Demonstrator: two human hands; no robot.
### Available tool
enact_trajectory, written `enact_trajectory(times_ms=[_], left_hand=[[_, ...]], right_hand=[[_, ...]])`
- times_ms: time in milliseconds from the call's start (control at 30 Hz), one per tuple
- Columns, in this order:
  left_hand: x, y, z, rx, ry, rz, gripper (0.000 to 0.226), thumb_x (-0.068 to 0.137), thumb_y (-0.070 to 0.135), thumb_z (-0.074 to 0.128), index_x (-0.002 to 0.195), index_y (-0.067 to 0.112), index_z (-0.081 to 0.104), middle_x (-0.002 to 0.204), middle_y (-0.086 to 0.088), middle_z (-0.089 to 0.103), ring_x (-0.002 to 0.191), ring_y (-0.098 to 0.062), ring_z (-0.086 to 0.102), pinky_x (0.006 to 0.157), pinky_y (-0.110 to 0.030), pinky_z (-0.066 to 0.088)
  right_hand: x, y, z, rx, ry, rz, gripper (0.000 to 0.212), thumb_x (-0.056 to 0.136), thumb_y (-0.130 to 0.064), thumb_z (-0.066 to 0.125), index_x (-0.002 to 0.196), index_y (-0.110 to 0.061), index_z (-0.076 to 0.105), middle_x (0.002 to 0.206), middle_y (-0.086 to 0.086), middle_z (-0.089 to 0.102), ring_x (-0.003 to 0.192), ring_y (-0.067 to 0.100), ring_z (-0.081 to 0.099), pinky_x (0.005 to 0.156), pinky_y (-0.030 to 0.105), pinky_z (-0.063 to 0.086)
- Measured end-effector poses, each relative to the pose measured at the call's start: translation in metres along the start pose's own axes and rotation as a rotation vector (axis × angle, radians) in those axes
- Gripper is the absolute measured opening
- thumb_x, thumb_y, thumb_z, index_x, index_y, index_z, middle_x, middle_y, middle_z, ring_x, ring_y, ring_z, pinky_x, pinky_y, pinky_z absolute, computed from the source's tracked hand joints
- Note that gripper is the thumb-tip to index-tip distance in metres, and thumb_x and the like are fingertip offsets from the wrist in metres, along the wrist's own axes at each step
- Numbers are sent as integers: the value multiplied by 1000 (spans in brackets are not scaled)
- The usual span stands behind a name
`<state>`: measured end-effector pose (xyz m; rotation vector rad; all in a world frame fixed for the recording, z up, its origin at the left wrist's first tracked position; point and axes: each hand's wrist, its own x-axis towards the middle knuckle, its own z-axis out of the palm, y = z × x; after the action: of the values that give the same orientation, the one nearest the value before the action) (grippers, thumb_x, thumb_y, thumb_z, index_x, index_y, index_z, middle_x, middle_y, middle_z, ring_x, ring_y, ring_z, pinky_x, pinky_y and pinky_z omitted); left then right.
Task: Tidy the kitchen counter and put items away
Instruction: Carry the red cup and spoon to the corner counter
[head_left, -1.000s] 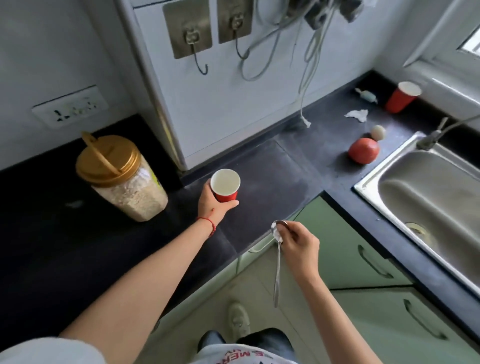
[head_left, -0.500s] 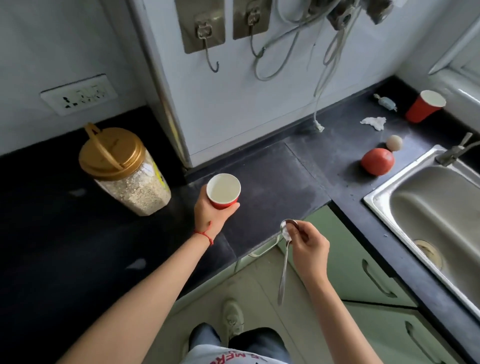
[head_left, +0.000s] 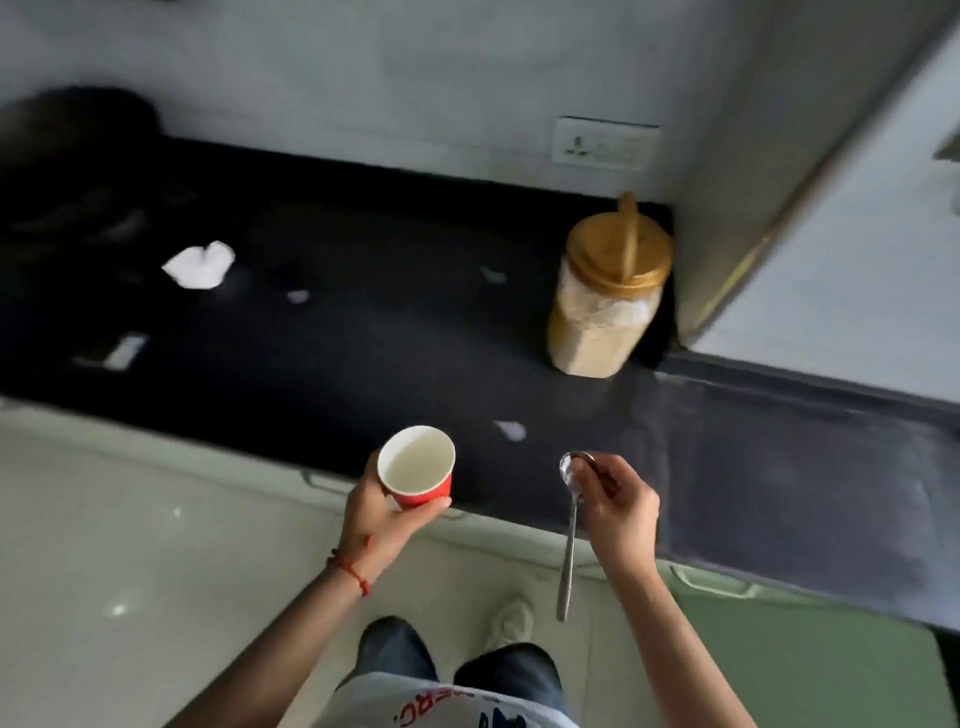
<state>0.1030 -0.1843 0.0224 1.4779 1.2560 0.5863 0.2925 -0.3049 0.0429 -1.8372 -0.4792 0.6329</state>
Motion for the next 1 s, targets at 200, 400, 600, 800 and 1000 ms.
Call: enact_trajectory(times_ms=[200, 400, 600, 800, 1000], left_hand=[[-53, -72, -117, -94, 309, -125, 68, 34, 47, 72, 97, 36, 51, 93, 11, 63, 86, -10, 58, 66, -4, 46], [-131, -149, -233, -158, 561, -329, 59, 32, 48, 71, 86, 41, 46, 86, 13, 63, 78, -13, 59, 60, -14, 45], [-198, -207, -325, -275, 773, -453, 61, 36, 39, 78, 88, 41, 46, 87, 13, 61, 84, -20, 58, 61, -11, 47], [-210, -232, -375, -327, 940, -515, 61, 37, 45, 75, 89, 42, 44, 87, 22, 56, 82, -10, 56, 65, -9, 41], [-177, -245, -431, -386, 1052, -584, 81, 37, 50, 73, 109, 25, 44, 99, 4, 59, 96, -19, 54, 75, -18, 43]], right_hand=[[-38, -24, 111, -99, -327, -93, 12, 82, -15, 64, 72, -20, 69, 69, 0, 67, 58, 2, 58, 58, 15, 48], [-104, -33, 229, -253, -606, -246, 29, 83, -9, 63, 68, -34, 64, 69, -4, 69, 67, 3, 61, 61, 13, 46], [-158, -34, 333, -306, -753, -280, 28, 82, -6, 63, 70, -32, 67, 73, -14, 69, 66, 9, 63, 63, 24, 50], [-187, -47, 428, -327, -898, -312, 13, 83, -9, 61, 83, -14, 73, 80, -1, 72, 72, 9, 64, 75, 34, 55], [-190, -51, 533, -394, -1020, -411, 12, 83, -11, 64, 82, -20, 71, 77, -29, 68, 81, 10, 66, 75, 38, 56]])
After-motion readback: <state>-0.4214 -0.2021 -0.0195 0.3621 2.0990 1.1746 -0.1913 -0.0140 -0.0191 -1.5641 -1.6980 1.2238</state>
